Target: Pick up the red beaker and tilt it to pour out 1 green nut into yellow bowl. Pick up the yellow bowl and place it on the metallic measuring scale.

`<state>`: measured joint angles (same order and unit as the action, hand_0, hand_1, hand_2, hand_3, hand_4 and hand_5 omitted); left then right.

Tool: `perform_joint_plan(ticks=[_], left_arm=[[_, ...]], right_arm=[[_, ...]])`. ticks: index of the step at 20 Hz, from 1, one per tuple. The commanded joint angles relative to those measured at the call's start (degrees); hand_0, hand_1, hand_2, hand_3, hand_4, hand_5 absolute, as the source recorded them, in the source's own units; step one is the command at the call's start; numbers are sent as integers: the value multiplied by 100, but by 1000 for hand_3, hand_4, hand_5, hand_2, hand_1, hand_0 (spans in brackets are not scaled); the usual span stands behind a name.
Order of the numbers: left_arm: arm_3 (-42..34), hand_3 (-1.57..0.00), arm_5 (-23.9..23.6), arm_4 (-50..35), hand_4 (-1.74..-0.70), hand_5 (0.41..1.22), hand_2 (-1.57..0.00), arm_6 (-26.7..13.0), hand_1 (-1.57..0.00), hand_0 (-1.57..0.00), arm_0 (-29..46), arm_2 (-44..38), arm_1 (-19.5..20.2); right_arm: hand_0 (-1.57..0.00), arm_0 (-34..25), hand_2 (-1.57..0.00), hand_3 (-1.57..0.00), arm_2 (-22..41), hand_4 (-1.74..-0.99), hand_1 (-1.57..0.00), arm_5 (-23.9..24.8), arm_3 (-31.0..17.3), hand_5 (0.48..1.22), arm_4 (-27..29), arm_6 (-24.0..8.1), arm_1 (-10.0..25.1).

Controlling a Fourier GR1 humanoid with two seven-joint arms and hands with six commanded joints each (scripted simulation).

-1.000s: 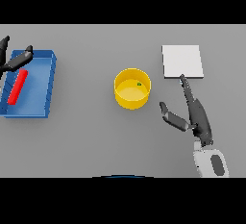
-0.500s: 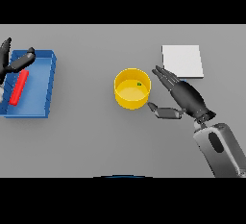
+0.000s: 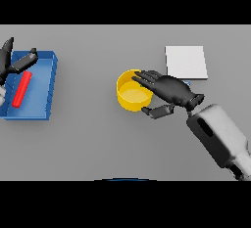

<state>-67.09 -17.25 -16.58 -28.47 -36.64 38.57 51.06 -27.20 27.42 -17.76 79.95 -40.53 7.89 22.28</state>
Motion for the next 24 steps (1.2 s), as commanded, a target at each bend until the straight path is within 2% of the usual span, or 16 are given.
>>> perform_joint_plan(ticks=[1,5,8,9,12,16,18,21,23,24], left_arm=[[75,1,11,37,-797,718,1,8,1,1,-21,25,-25],[97,1,25,18,-793,720,1,-5,1,1,-46,11,-34],[192,1,113,12,-795,729,1,129,1,1,-50,-10,-10],[230,1,139,-15,-795,732,1,233,1,1,-8,-29,-15],[63,1,104,-13,-797,734,1,70,1,1,-57,-26,55],[200,1,153,-26,-799,738,1,123,1,1,-37,-34,24],[255,1,136,18,-797,735,1,162,1,1,-69,-6,-41],[283,1,160,15,-793,729,1,178,1,1,-73,-23,-9],[267,1,176,16,-792,725,1,203,1,1,-103,-35,15],[192,1,151,-8,-792,723,1,206,1,1,-40,-38,38]], right_arm=[[1,-198,1,1,50,-1277,1,-99,-171,677,-18,-16,-42],[1,-527,1,1,312,-1250,1,-314,-668,686,-113,278,-133],[1,-734,1,1,426,-1243,1,-424,-992,682,-155,289,-262],[1,-737,1,1,470,-1250,1,-460,-1020,681,-171,412,-215],[1,-915,1,1,631,-1281,1,-612,-1298,674,-270,365,-322],[1,-1085,1,1,778,-1303,1,-768,-1547,674,-378,309,-374],[1,-1181,1,1,857,-1307,1,-821,-1666,690,-446,384,-346],[1,-1246,-4,-11,943,-1308,1,-814,-1798,729,-532,254,-470],[-16,-1290,-68,-94,964,-1339,-40,-906,-1790,784,-548,169,-474],[-93,-1273,-133,-160,1017,-1362,-107,-930,-1754,820,-587,208,-425]])
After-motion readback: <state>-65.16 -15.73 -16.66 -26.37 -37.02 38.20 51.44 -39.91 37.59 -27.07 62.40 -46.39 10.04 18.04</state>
